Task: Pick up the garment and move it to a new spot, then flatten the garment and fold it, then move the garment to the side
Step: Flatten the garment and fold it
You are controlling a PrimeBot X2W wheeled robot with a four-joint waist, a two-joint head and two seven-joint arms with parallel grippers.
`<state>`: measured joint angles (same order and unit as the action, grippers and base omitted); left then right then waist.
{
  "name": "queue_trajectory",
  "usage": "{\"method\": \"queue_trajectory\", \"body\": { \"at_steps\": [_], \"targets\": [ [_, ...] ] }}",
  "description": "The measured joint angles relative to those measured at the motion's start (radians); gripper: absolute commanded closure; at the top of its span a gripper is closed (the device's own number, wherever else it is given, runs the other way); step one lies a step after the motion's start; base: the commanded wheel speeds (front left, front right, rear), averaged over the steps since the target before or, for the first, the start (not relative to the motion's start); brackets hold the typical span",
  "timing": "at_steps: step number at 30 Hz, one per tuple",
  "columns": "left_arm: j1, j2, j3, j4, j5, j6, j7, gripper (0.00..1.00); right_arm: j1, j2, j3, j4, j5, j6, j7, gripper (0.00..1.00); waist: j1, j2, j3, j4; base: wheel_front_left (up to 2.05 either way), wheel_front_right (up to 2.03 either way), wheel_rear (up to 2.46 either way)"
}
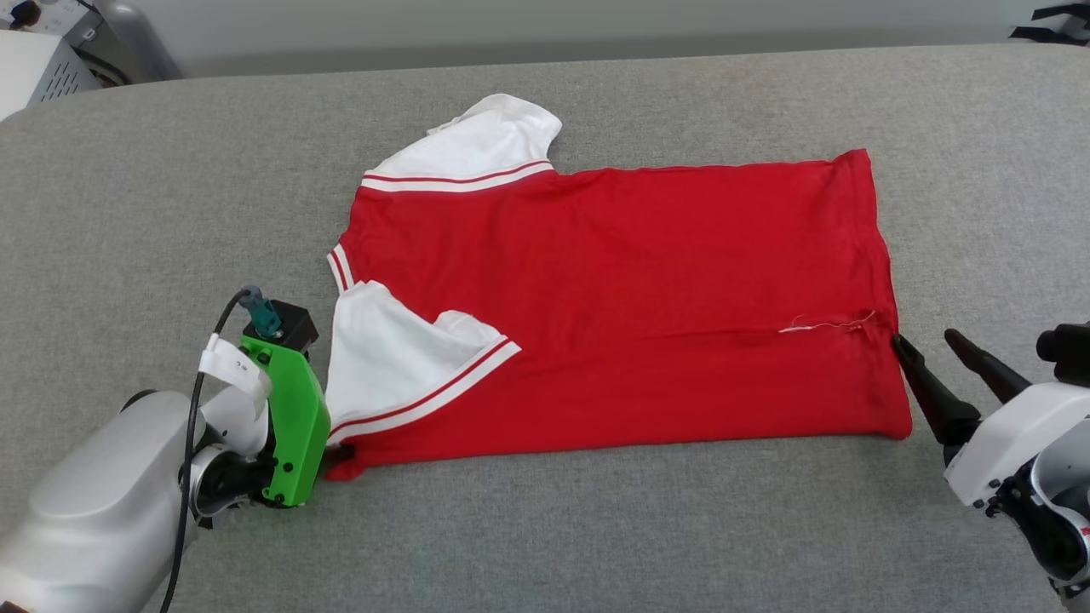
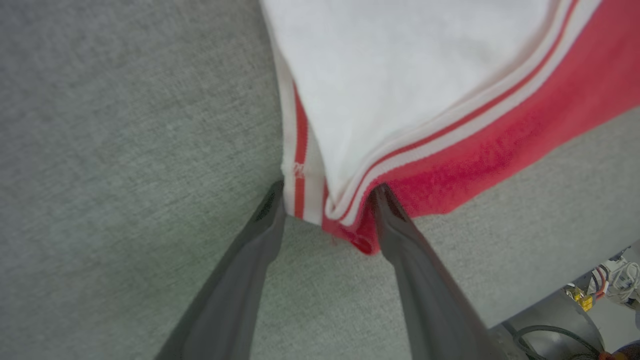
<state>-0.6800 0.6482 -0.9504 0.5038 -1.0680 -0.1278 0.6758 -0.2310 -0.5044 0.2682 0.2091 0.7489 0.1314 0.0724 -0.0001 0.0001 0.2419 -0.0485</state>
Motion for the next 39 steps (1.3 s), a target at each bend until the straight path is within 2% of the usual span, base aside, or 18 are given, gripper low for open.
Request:
{"method": "queue_trajectory", "body": {
  "at_steps": [3, 10, 13, 19, 23, 28, 39],
  "targets": [
    [-0.011, 0.011, -0.024, -0.005, -0.011, -0.001, -0.040, 1.00, -0.007, -0.028, -0.013, -0.012, -0.007, 0.000, 0.006, 0.00, 0.0000, 0.0000, -0.005, 0.003, 0.00, 0.00, 0.00],
    [-0.019, 0.024, -0.057, -0.043, -0.005, -0.001, -0.160, 1.00, -0.040, -0.167, -0.038, -0.092, -0.004, 0.000, 0.117, 0.00, 0.0000, 0.0000, -0.034, 0.017, 0.00, 0.00, 0.00],
    [-0.021, 0.038, -0.062, -0.085, 0.007, -0.001, -0.202, 1.00, -0.049, -0.232, -0.022, -0.143, 0.024, 0.000, 0.235, 0.00, 0.0000, -0.0001, -0.044, 0.027, 0.00, 0.00, 0.00],
    [-0.026, 0.061, -0.069, -0.150, 0.033, -0.001, -0.245, 1.00, -0.069, -0.298, 0.000, -0.204, 0.082, 0.000, 0.486, 0.00, 0.0000, 0.0000, -0.049, 0.047, 0.00, 0.00, 0.00],
    [-0.031, 0.067, -0.070, -0.182, 0.042, 0.002, -0.253, 1.00, -0.084, -0.289, 0.015, -0.202, 0.083, 0.000, 0.606, 0.00, 0.0000, -0.0001, -0.038, 0.059, 0.00, 0.00, 0.00],
    [-0.041, 0.066, -0.073, -0.207, 0.049, 0.011, -0.259, 1.00, -0.098, -0.236, 0.053, -0.148, 0.060, 0.000, 0.677, 0.00, 0.0000, 0.0000, -0.018, 0.072, 0.00, 0.00, 0.00],
    [-0.061, 0.059, -0.075, -0.219, 0.083, 0.013, -0.286, 1.00, -0.126, -0.156, 0.147, 0.050, -0.010, 0.000, 0.631, 0.00, 0.0000, -0.0001, 0.038, 0.101, 0.00, 0.00, 0.00]
  ]
}}
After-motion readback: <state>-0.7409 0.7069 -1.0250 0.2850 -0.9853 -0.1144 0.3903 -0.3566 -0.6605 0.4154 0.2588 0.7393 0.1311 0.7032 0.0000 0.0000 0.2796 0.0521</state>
